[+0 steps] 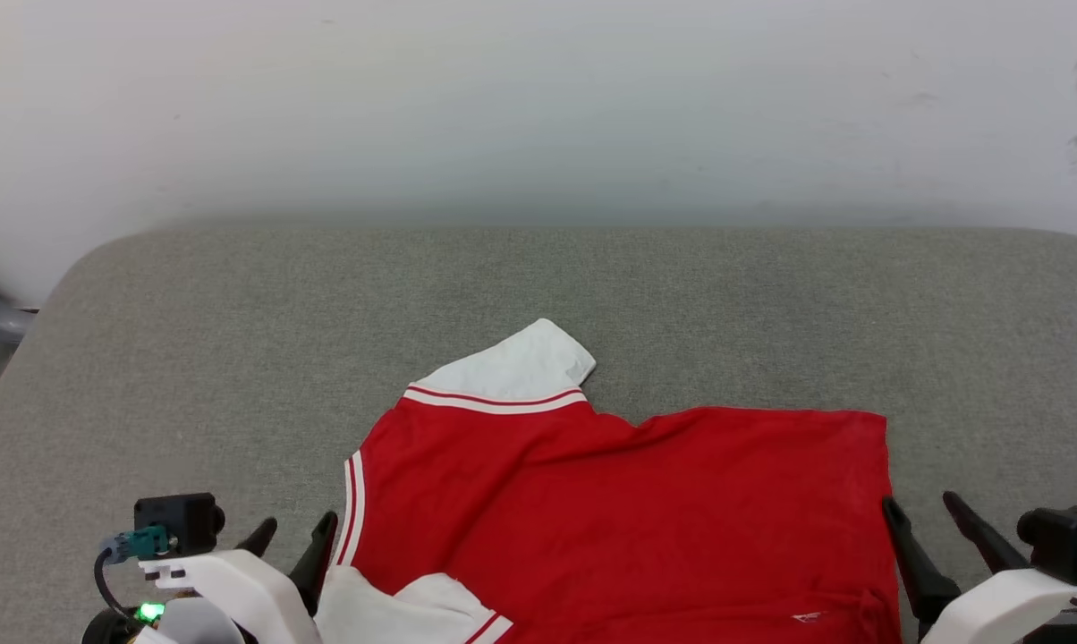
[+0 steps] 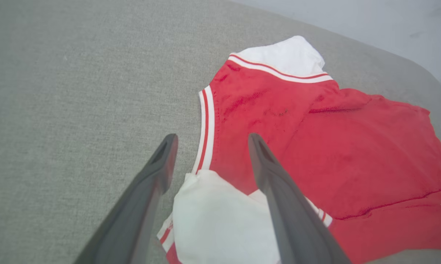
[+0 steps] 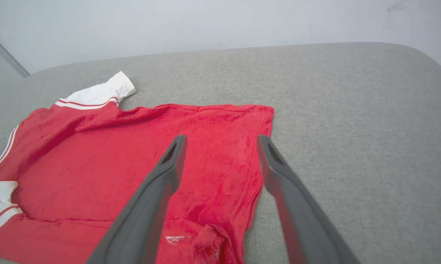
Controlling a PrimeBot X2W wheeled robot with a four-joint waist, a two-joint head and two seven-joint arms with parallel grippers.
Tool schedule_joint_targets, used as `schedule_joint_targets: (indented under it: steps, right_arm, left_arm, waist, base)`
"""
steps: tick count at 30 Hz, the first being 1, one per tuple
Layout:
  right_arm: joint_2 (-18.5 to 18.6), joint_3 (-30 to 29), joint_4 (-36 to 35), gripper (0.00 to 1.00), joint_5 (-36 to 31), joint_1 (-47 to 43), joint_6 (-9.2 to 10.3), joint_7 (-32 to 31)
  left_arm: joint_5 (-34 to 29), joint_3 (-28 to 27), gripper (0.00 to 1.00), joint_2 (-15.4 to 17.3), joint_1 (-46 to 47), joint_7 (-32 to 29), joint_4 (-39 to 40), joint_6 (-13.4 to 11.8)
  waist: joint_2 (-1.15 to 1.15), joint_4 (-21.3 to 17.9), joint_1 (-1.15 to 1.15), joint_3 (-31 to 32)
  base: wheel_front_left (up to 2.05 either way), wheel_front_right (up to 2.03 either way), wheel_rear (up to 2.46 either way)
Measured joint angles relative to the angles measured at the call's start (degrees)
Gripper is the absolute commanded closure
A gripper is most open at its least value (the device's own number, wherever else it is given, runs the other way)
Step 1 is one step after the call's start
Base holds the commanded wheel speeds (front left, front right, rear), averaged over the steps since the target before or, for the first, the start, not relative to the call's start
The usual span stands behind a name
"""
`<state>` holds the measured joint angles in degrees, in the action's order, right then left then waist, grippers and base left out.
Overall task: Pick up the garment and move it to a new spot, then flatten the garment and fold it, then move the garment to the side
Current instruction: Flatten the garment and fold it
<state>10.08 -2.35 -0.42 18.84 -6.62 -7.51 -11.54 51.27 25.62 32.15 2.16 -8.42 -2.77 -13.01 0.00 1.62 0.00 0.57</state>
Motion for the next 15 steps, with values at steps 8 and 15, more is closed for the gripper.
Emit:
schedule_joint_targets:
  steps: [8,15]
  right_arm:
    - [-2.4,-1.6,-3.4,0.0,-4.4,2.3,0.0,8.1]
    - [-4.0,-2.7,-8.8,0.0,-5.8,4.2,0.0,7.9]
  left_arm:
    - [-7.3,-0.4,0.0,-2.1,3.8,12.7,0.2,0.9]
    - [-11.3,-0.9,0.0,-3.5,8.2,19.4,0.4,0.6]
  waist:
    - [0.0,-1.0,0.0,-0.1]
    - [0.0,-1.9,0.0,-3.6]
  base:
    - [0.0,0.0,0.0]
    - [0.0,0.0,0.0]
